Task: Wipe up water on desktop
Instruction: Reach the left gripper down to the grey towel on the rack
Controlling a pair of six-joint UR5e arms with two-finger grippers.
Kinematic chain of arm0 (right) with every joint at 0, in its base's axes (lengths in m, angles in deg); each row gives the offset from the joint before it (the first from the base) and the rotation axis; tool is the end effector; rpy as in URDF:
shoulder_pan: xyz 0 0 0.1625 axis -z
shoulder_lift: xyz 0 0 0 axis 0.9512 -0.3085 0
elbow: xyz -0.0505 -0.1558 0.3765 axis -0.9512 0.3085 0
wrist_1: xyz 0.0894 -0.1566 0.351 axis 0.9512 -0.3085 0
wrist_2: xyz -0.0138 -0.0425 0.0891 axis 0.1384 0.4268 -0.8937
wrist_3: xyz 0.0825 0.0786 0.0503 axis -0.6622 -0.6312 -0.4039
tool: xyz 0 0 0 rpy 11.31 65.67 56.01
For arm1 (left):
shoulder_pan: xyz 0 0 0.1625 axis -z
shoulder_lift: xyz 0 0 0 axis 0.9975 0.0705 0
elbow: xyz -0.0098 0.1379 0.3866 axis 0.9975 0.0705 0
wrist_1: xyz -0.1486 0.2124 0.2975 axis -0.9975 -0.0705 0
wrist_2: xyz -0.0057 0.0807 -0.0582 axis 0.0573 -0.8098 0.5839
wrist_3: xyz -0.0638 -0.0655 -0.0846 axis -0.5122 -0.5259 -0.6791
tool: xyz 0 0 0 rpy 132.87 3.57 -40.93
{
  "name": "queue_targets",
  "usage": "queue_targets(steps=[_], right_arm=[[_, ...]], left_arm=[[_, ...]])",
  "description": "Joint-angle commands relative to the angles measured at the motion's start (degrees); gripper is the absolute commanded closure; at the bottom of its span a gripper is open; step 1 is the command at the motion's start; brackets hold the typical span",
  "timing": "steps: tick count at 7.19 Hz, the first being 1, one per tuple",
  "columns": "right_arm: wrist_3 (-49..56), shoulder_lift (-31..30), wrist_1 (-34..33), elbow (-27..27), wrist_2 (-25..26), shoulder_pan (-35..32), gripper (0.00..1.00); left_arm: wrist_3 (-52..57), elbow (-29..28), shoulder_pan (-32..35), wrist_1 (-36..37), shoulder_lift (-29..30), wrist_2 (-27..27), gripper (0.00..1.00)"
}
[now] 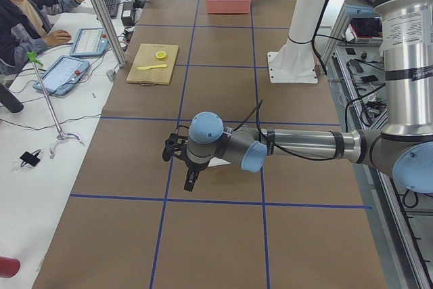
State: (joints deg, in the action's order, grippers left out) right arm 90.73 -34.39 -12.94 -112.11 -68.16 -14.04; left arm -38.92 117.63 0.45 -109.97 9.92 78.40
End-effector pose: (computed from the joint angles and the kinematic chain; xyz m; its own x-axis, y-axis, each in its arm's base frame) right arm 0.0224 -0.3957 0.6113 0.7192 -0.2054 0.6637 0.1702 0.9783 0.1183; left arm -0.0181 -0.4289 0.6066 0.6892 0.2003 -0.6963 0.0198 0.9555 0.2945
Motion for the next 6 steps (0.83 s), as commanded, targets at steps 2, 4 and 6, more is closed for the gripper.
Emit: queue_targets(steps=[2, 4, 6], right_arm=[[-0.2, -1.5, 0.0, -0.6, -4.7, -0.1, 0.00], [-0.3, -1.3, 0.1, -1.0, -4.8, -0.1, 0.00], [-0.4, -1.2, 0.1, -1.2, -4.8, -0.1, 0.00]], left_arm=[[0.8, -1.3, -0.2, -4.1, -1.4, 0.4, 0.02], [0.8, -1.8, -0.2, -4.2, -1.1, 0.5, 0.02], [0.7, -1.3, -0.1, -4.6, -1.8, 0.6, 0.02]])
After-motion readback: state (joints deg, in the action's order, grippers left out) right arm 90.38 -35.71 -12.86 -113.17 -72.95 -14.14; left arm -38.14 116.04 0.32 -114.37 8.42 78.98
